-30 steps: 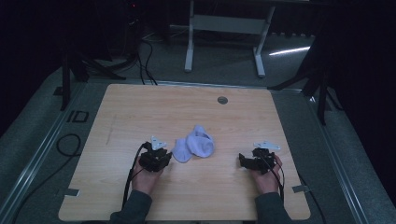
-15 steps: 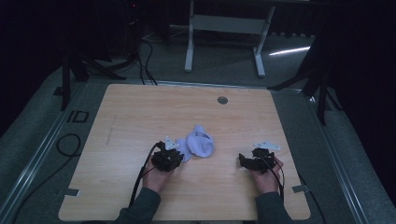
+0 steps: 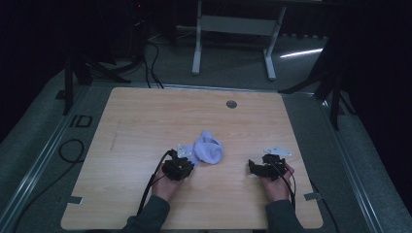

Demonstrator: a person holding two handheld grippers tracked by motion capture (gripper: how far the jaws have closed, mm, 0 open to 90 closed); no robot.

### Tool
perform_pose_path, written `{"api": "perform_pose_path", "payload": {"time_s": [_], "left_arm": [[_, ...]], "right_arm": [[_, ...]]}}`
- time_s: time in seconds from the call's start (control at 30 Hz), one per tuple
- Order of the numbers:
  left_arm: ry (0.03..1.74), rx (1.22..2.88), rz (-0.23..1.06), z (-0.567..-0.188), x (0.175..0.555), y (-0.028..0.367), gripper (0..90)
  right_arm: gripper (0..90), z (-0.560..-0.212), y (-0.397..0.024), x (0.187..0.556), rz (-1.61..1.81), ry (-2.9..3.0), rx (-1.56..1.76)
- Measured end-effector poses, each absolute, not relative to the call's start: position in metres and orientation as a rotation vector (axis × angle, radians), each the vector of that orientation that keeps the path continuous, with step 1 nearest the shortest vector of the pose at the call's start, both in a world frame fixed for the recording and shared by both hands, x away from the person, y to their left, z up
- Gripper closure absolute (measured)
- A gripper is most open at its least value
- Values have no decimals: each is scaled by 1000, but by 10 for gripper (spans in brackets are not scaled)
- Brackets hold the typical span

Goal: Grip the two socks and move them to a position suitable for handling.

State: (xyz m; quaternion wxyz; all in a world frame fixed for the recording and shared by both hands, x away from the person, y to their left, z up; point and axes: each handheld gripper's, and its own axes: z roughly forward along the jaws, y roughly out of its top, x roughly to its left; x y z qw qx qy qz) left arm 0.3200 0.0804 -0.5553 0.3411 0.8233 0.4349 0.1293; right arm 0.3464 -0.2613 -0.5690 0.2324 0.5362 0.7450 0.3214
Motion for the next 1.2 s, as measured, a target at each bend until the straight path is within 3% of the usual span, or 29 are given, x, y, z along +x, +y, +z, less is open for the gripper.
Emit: {"api": "perform_pose_path", "payload": {"time_s": [0.5, 0.8, 1.2], "left_arm": [[1113, 2178, 295, -553, 305, 110, 792], [1119, 2166, 312, -547, 305, 115, 787], [1049, 2192, 311, -550, 306, 94, 782]], "right_arm": [[142, -569, -261, 346, 883, 2047, 1474], [404, -560, -255, 344, 842, 2080, 1471], [489, -544, -218, 355, 1035, 2178, 1384]]}}
